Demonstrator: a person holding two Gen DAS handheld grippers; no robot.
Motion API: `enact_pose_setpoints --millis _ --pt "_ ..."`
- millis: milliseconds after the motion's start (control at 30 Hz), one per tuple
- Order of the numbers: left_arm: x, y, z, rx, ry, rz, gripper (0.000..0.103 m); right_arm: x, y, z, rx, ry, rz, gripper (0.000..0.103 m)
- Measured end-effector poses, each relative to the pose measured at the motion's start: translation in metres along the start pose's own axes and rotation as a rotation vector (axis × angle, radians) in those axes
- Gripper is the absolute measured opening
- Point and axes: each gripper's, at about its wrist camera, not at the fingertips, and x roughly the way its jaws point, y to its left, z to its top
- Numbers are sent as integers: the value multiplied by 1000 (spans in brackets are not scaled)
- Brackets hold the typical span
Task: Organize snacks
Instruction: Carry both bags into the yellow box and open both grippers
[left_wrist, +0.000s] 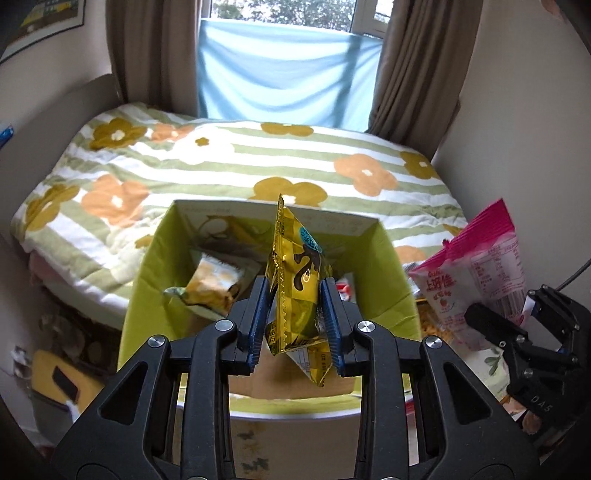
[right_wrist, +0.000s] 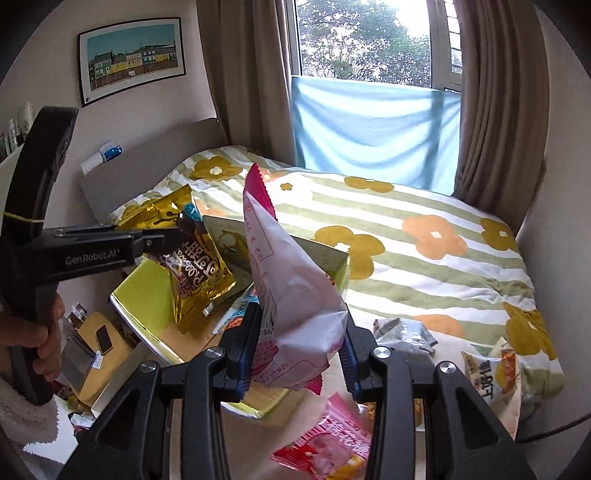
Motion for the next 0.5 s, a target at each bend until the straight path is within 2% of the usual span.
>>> enact_pose_setpoints --millis 167,200,233,267,333,500 --pt "28 36 -18 47 87 16 30 31 26 6 2 50 6 36" --pt "32 41 -20 55 100 18 47 38 30 7 2 59 2 36" --pt "35 46 -23 61 108 21 85 42 32 8 5 66 -1 36" --pt "37 50 -23 67 106 15 100 48 33 9 9 74 -6 36" --pt "37 58 -27 71 99 -6 103 58 38 7 22 90 -15 36" --pt "40 69 -33 117 140 10 103 69 42 1 65 135 -39 36"
